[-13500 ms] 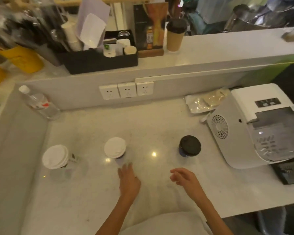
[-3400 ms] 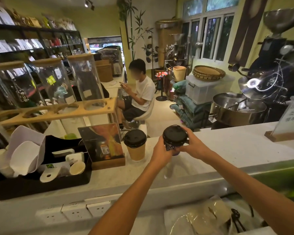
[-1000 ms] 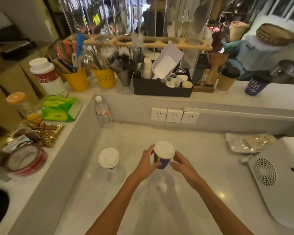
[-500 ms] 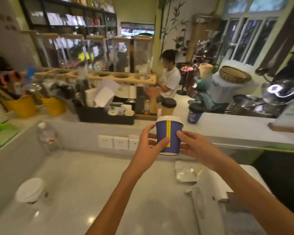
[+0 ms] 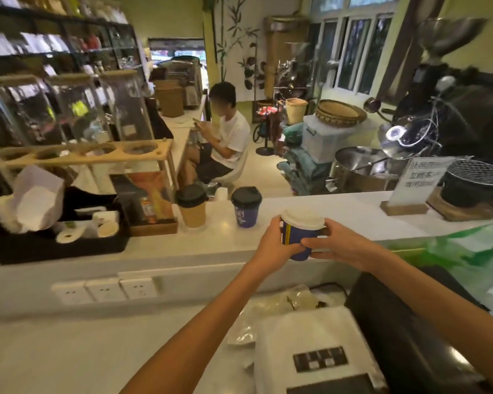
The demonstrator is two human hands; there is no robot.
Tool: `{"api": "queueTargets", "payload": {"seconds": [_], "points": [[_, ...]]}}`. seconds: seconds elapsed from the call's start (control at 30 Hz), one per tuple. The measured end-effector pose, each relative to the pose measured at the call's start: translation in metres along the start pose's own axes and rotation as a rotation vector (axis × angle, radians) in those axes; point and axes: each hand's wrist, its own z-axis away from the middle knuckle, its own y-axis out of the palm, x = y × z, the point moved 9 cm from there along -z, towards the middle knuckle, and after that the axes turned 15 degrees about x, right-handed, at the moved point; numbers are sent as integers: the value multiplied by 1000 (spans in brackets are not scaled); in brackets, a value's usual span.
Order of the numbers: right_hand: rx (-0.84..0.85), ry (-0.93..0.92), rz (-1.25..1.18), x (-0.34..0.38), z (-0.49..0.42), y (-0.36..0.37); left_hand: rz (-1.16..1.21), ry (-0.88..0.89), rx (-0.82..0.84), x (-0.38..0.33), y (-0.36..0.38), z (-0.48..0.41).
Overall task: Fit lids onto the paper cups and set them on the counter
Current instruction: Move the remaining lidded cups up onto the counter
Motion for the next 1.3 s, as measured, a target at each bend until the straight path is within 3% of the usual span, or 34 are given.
{"api": "queueTargets", "payload": {"seconds": [0.2, 0.33, 0.57, 0.73, 0.8, 0.9, 1.03, 1.17, 1.3], "points": [[-175, -35, 186, -3, -74, -91, -52, -38, -46, 27, -2, -112], [-196, -59, 209, -6, -111, -126, -55, -48, -77, 42, -9, -158], [-201, -51, 211, -30, -132, -142, -17, -125, -74, 65, -5, -179], [-194, 65, 227, -42, -128, -140, -25, -203, -15, 66, 6, -173], [-197, 167, 174, -46, -113, -137, -106, -249, 28, 64, 5, -164], [-345, 186, 76, -30, -75, -134, -259, -304, 59, 59, -10, -139], [-426, 204, 332, 16, -23, -105, -404, -274, -23, 28, -48, -88], [-337, 112, 438, 78, 15, -35, -515, -196, -138, -24, -84, -10], [-299, -77, 413, 131, 46, 72, -588, 0, -232, -66, -118, 101]]}}
